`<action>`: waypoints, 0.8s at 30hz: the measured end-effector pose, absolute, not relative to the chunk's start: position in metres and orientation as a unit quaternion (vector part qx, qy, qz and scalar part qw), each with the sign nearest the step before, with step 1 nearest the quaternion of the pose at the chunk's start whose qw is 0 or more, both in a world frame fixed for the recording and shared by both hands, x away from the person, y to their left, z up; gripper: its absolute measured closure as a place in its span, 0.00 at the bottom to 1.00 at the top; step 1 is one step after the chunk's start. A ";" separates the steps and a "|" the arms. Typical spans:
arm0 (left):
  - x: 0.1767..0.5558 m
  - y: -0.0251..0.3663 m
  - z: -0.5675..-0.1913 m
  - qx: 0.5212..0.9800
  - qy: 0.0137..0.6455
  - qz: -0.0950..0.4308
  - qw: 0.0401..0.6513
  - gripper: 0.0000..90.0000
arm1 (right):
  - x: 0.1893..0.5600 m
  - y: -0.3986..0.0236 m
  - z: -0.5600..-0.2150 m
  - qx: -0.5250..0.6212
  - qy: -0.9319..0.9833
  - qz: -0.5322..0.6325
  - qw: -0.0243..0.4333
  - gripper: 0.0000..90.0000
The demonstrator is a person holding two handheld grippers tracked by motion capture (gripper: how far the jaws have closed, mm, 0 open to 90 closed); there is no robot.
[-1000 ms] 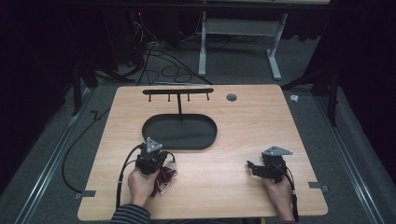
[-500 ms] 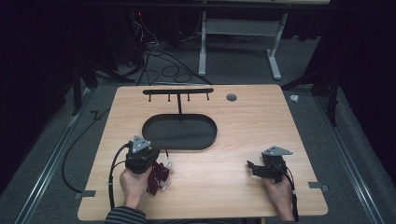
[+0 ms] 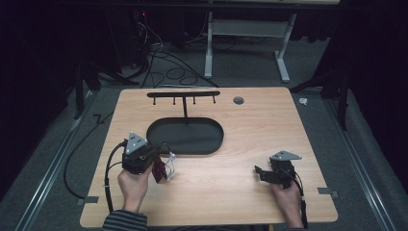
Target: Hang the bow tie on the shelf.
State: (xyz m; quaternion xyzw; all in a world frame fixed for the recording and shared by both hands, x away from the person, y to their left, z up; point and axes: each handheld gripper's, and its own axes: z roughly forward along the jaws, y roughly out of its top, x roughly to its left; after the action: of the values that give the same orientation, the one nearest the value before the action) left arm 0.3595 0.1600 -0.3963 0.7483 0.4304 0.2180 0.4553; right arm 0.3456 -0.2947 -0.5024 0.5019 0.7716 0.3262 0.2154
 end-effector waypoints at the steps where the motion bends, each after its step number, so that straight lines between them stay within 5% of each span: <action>1: 0.360 0.160 -0.394 0.748 0.429 0.220 0.456 0.99 | 0.346 -0.295 -0.502 0.502 0.772 0.326 0.215 0.31; 24: 0.380 0.153 -0.360 0.734 0.418 0.230 0.483 0.99 | 0.346 -0.295 -0.502 0.502 0.772 0.326 0.215 0.31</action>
State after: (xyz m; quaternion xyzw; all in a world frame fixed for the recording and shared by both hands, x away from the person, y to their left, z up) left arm 0.3802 0.1530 -0.3599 0.7342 0.4179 0.2300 0.4832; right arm 0.3457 -0.2950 -0.5023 0.5016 0.7718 0.3264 0.2148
